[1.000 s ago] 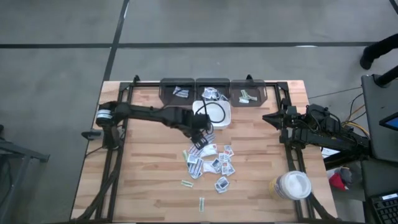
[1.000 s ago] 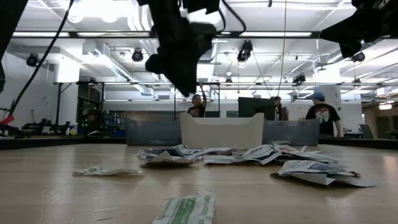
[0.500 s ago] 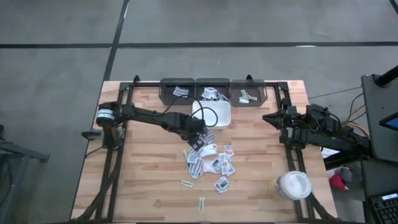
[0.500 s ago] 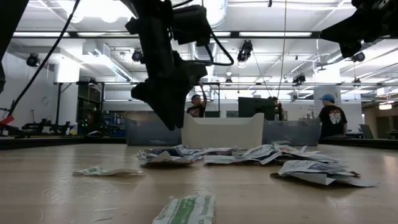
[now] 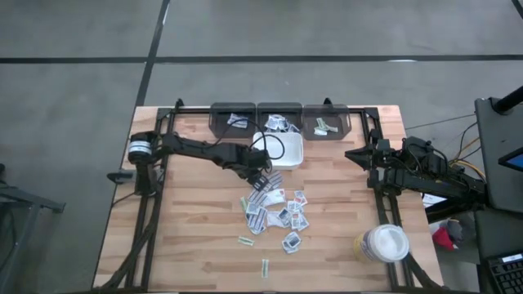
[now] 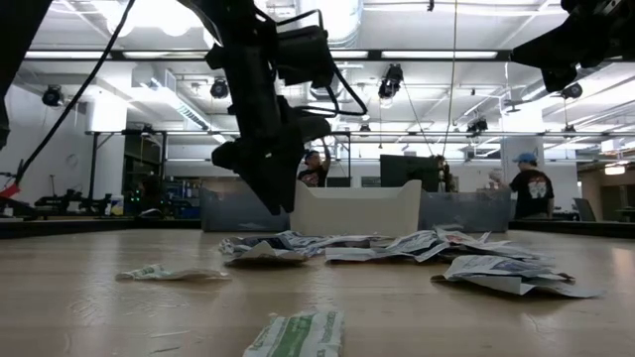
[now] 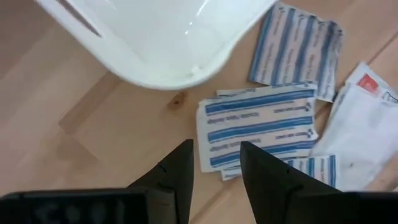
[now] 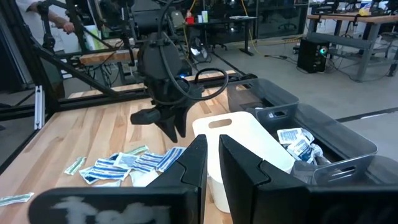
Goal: Pick & Place First Aid Supplies
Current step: Put the blue bandage pack into the left gray bin
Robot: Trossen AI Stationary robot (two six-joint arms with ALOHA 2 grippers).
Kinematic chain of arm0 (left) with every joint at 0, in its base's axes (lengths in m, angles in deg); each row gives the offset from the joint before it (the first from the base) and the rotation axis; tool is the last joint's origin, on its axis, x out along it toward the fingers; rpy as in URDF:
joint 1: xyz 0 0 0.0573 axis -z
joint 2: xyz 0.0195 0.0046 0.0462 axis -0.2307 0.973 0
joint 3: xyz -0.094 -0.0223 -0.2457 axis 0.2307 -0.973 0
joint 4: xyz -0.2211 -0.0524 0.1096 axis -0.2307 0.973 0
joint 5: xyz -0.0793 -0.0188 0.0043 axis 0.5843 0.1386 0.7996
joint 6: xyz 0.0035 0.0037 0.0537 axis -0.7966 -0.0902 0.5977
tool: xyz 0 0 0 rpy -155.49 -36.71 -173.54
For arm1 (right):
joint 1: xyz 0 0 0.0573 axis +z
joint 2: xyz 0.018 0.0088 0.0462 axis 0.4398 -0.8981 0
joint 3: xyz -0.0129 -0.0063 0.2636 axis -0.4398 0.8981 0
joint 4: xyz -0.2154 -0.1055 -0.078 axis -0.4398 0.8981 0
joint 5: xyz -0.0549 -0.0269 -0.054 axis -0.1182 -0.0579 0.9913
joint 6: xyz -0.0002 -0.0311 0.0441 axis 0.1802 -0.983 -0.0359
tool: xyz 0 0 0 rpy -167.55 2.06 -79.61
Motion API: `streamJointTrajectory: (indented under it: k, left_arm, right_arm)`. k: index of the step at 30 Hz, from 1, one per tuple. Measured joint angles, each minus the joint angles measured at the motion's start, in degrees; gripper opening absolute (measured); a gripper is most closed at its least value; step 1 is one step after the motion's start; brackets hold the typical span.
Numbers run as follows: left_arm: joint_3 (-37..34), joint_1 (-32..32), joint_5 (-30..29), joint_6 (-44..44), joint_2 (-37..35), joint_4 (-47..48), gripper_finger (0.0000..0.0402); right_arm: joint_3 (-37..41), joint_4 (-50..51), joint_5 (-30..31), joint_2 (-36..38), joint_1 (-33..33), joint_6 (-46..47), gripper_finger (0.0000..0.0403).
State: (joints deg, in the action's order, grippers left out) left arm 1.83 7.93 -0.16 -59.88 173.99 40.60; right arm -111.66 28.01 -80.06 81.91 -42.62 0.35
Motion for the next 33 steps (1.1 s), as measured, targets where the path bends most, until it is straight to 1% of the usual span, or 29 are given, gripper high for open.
streamJointTrajectory:
  k: [10, 14, 17, 28, 30, 33]
  left_arm:
    - [0.05, -0.13, 0.59, -0.29, 5.18, 0.05, 0.0126]
    - [0.18, -0.24, 0.63, -1.21, 5.93, -0.02, 0.0121]
    - [0.16, -0.25, 0.61, -1.61, 5.94, 0.05, 0.0103]
    - [0.05, -0.24, 0.46, -2.46, 5.81, 0.40, 0.0009]
    - [0.05, -0.24, 0.52, -2.46, 5.78, 0.31, 0.0003]
    - [0.29, -0.24, 0.57, -2.42, 5.78, 0.44, 0.0005]
  right_arm:
    - [0.00, -0.01, 0.00, 0.00, 0.00, 0.01, 0.0038]
    - [0.00, -0.01, 0.00, 0.00, 0.02, 0.02, 0.0038]
    - [0.00, -0.01, 0.00, 0.00, 0.02, 0.00, 0.0038]
    - [0.00, -0.02, 0.00, 0.00, 0.02, 0.00, 0.0038]
    - [0.00, 0.00, 0.00, 0.00, 0.02, 0.02, 0.0038]
    - [0.01, -0.01, 0.00, 0.00, 0.02, 0.00, 0.0038]
